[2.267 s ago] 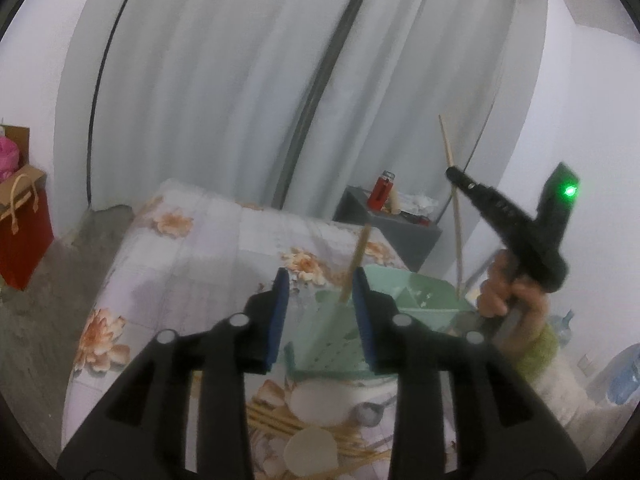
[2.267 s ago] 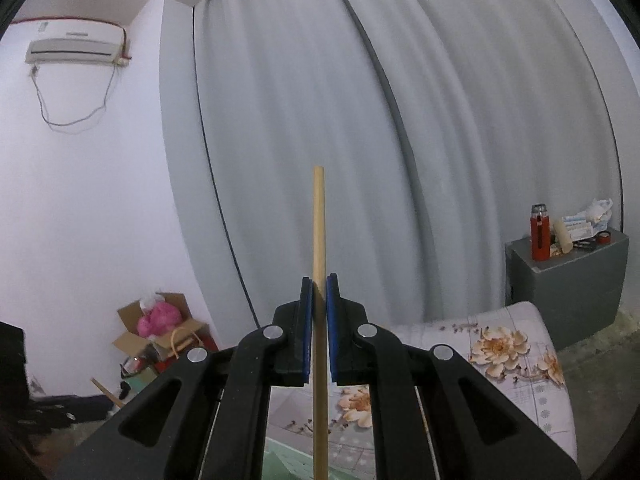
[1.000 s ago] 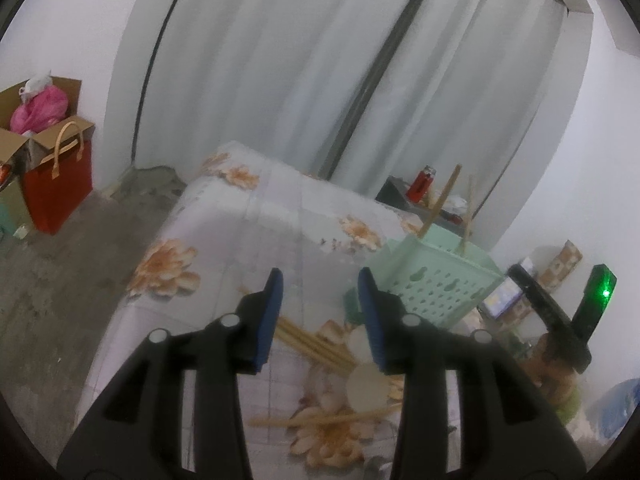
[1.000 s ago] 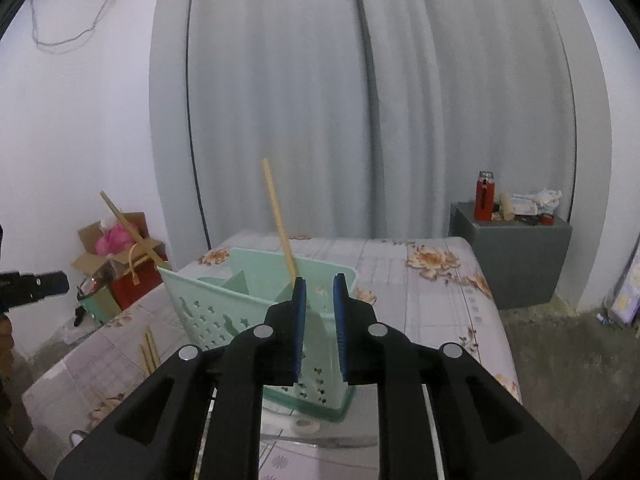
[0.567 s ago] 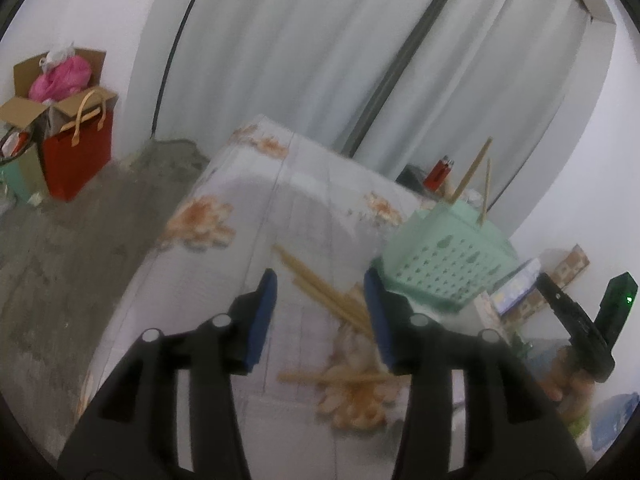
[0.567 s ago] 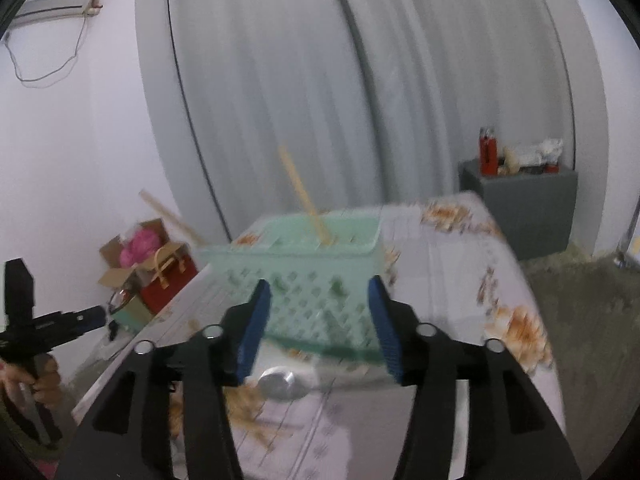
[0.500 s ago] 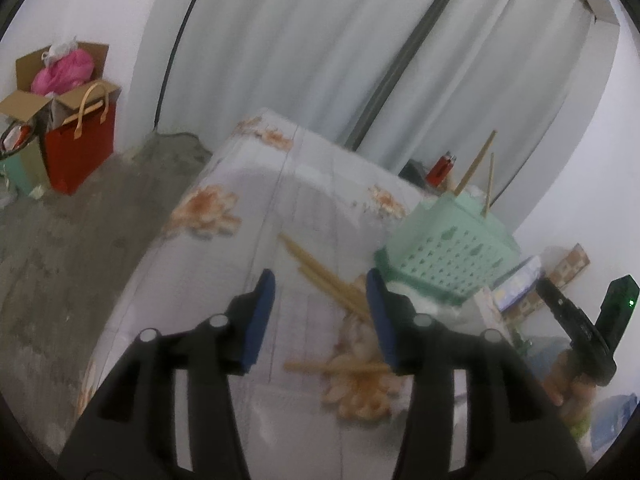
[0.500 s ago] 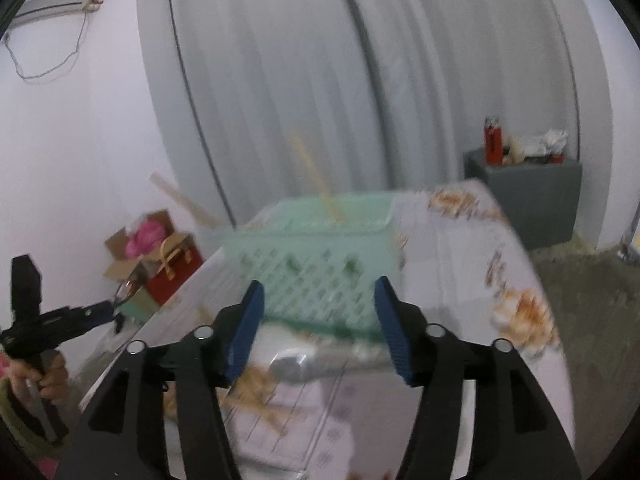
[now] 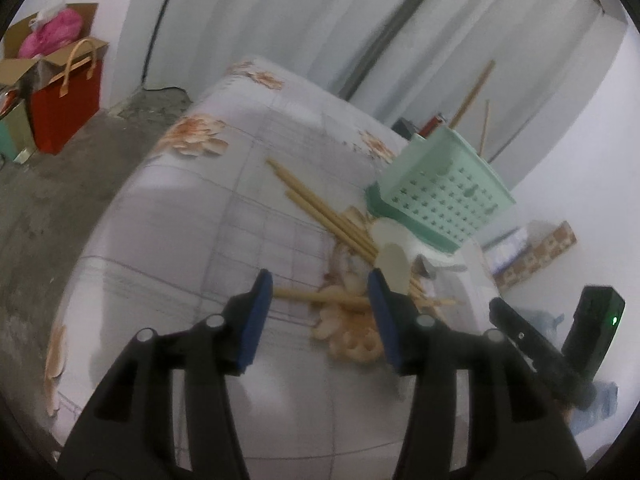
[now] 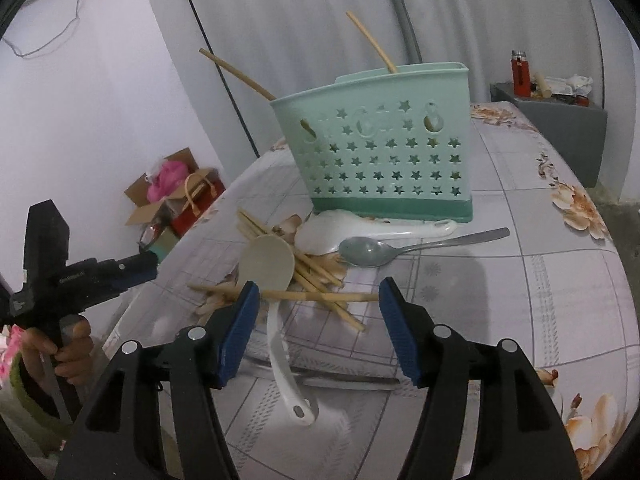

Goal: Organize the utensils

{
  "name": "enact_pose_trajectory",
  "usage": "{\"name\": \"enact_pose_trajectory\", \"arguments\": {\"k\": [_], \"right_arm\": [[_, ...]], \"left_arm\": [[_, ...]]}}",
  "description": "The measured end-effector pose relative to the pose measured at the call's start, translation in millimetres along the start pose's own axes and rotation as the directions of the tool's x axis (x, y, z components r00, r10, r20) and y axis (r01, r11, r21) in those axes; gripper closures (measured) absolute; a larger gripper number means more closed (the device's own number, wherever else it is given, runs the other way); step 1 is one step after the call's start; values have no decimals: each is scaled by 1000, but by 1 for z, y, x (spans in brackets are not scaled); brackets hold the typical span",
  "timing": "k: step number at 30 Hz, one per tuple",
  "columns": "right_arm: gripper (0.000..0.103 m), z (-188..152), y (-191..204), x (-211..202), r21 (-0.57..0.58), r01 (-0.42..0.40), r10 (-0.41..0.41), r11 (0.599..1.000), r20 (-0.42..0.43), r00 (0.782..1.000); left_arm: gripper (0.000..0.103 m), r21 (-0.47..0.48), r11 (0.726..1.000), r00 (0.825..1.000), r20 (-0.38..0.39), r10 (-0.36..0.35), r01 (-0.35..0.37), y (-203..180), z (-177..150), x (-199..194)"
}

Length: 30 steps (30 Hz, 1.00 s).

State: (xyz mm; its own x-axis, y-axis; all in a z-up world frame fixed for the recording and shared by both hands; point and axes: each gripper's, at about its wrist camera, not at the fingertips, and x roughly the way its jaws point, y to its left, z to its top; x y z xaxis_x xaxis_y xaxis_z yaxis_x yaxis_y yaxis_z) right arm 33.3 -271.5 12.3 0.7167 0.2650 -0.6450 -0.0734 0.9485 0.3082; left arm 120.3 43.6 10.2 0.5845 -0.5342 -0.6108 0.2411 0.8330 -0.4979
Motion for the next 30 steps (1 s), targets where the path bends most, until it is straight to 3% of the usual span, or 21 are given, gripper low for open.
{"name": "enact_pose_trajectory", "arguments": {"k": [2, 4, 6, 8, 12, 16, 19, 23, 26, 30], "right_arm": [[42, 2, 1, -2, -4, -2, 2, 1000, 5, 1000], [42, 3, 1, -2, 2, -7, 7, 1000, 7, 1000], [42, 4, 0, -1, 8, -13, 13, 1000, 6, 1000], [42, 4, -1, -1, 8, -8, 8, 1000, 6, 1000], [42, 2, -7, -1, 24, 8, -8, 1000, 10, 1000], [42, 2, -19, -3, 59, 26, -27, 998, 14, 1000], [42, 4, -31, -6, 90, 33, -35, 995, 23, 999], [42, 4, -43, -10, 121, 36, -41, 992, 35, 999], [42, 3, -51, -12, 138, 35, -42, 990, 42, 998], [42, 0, -57, -14, 159, 27, -36, 987, 51, 998]], "left_arm": [[58, 109, 994, 1000, -13, 8, -6, -13, 2, 5], [58, 239, 971, 999, -45, 16, -5, -26, 2, 14], [58, 407, 914, 995, -84, 49, -11, -41, 4, 27], [61, 494, 869, 993, -113, 42, 19, -51, 7, 35], [70, 600, 776, 969, -242, -59, 197, -82, 23, 49], [72, 637, 681, 913, -389, -120, 361, -116, 26, 68], [72, 690, 604, 887, -458, -64, 400, -138, 12, 90], [74, 793, 488, 888, -454, 74, 365, -155, -14, 115], [76, 820, 447, 881, -455, 132, 357, -160, -25, 125], [81, 833, 440, 869, -454, 195, 337, -159, -27, 137]]}}
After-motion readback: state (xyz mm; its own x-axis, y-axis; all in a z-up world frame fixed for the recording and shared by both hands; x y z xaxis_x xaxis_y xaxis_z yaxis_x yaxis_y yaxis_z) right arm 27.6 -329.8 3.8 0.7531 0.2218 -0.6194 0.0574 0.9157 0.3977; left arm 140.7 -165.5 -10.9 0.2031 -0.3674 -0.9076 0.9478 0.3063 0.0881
